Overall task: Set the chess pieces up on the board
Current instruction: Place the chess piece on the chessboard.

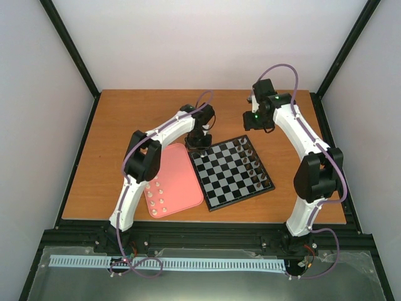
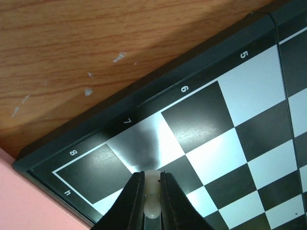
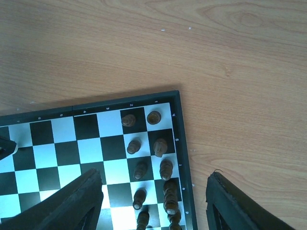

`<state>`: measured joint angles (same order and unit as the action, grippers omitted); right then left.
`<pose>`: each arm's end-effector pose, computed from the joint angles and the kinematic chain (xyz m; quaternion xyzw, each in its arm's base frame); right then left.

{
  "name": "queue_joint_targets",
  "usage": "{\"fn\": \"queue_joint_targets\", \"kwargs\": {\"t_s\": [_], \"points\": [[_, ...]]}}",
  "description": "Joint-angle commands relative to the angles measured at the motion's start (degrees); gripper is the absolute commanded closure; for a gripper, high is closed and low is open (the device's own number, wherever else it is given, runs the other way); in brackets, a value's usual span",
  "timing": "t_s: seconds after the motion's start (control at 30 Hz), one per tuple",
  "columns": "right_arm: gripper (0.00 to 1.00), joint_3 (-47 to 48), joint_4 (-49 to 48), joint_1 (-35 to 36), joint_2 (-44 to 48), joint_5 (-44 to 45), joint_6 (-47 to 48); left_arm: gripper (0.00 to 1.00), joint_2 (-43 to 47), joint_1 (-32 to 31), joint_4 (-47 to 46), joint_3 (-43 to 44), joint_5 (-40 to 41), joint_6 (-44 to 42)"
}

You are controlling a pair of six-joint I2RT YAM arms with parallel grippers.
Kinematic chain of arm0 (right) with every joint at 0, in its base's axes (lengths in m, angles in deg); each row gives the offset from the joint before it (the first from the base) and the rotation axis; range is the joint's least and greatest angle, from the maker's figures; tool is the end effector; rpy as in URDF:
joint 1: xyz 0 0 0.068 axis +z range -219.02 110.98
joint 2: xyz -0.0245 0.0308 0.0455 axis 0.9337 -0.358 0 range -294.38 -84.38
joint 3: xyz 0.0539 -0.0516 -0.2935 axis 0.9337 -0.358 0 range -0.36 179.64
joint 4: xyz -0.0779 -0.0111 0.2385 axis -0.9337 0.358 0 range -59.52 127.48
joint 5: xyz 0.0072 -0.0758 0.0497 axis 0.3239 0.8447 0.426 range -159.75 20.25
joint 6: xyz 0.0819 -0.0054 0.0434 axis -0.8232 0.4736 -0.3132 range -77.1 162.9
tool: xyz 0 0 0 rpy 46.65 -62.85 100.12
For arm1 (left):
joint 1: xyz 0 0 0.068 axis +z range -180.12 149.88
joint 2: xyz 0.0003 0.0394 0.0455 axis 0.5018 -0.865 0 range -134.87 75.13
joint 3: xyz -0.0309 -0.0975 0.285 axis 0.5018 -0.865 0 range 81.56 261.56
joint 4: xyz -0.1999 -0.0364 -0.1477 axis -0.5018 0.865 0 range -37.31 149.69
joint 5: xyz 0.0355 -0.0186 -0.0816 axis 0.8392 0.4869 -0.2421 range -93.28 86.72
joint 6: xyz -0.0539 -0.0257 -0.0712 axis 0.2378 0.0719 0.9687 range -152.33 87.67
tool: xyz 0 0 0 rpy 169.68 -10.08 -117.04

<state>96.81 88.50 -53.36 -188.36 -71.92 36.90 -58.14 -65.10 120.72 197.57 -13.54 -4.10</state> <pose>0.3821 0.1104 0.2889 -0.0863 0.9720 0.0591 0.2104 0.3817 -0.2852 0.1603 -0.0623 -0.9932 0.0975 0.0121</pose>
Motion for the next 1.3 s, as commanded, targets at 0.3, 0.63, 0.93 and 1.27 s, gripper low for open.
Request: {"fn": "queue_joint_targets", "kwargs": {"t_s": [0.3, 0.63, 0.93, 1.27], "points": [[0.41, -0.6, -0.4, -0.9, 2.1, -0.4, 0.7, 0.99, -2.0, -0.5, 0.4, 4.5, 1.9, 0.0], [0.41, -0.1, -0.3, -1.0, 1.5, -0.7, 0.6, 0.99, -3.0, -0.5, 0.8, 5.3, 2.9, -0.5], [0.41, -0.2, -0.1, -0.9, 1.1, -1.1, 0.8, 0.99, -3.6, -0.5, 0.6, 5.5, 3.5, -0.7], [0.40, 0.2, -0.1, -1.0, 0.9, -1.8, 1.0, 0.86, -3.7, -0.5, 0.6, 5.1, 3.3, -1.3]]}}
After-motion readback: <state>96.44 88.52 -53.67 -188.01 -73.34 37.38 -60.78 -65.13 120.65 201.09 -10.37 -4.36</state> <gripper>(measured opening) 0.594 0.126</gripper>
